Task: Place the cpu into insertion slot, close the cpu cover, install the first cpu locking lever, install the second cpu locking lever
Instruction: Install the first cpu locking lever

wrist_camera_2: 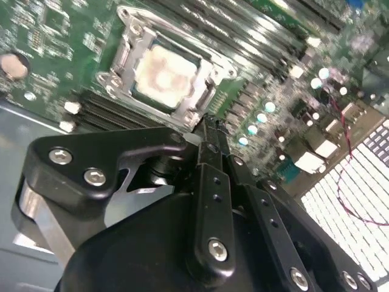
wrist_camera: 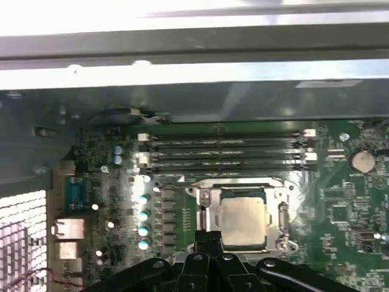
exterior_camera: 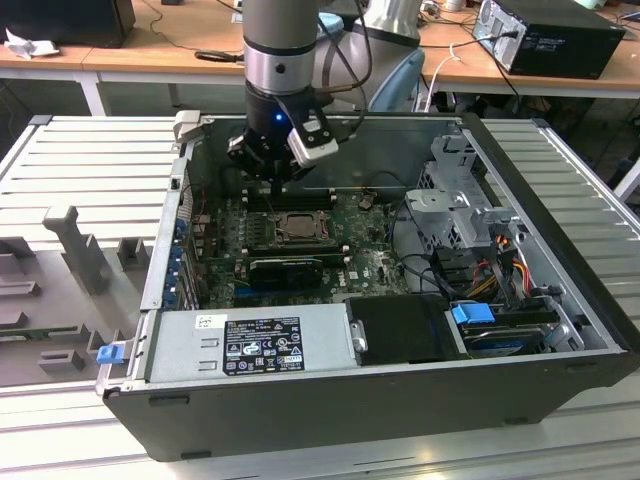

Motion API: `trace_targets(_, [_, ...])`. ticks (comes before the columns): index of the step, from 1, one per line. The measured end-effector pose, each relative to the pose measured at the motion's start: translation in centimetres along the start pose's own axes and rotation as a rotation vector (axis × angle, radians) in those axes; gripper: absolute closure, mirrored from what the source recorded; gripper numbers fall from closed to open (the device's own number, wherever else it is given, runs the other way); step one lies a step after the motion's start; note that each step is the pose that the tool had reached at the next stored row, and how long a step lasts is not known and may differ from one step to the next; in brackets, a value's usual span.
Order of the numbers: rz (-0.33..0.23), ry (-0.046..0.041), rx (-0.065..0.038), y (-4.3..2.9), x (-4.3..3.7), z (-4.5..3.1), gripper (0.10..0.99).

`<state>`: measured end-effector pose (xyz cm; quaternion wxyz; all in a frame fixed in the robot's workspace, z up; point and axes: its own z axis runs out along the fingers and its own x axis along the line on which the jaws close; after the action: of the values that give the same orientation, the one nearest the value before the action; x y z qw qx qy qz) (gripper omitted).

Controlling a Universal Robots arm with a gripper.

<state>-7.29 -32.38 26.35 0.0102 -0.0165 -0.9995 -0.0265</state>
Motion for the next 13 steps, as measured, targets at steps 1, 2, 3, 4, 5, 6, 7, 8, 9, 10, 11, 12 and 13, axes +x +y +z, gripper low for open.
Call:
trace_targets(1, [0.000,-0.0005,-0.001,-0.02,0.40,0.08,0.980])
trace_targets(2, [0.000,-0.0011,-0.001,-0.05,1.24,0.23,0.980])
trace_targets(3, [0.000,-0.0013,-0.002,-0.04,1.72,0.31,0.980])
trace_targets(4, [0.000,-0.0015,-0.002,0.01,2.18,0.40,0.980])
trace_targets(5, [0.000,-0.0015,-0.002,0.10,2.62,0.47,0.980])
trace_targets(6, [0.000,-0.0014,-0.002,0.23,2.91,0.51,0.980])
trace_targets(7, [0.000,-0.0013,-0.003,0.52,3.27,0.57,0.980])
trace_targets(8, [0.000,-0.0012,-0.003,0.75,3.44,0.61,0.980])
trace_targets(9, [0.000,-0.0012,-0.004,1.16,3.61,0.66,0.980])
trace_targets(10, [0.000,-0.0012,-0.005,1.68,3.71,0.72,0.980])
trace_targets(11, [0.000,-0.0012,-0.005,2.48,3.75,0.79,0.980])
trace_targets(12, [0.000,-0.0012,-0.005,2.86,3.76,0.85,0.980])
trace_targets(13, [0.000,-0.0011,-0.005,3.13,3.51,0.90,0.980])
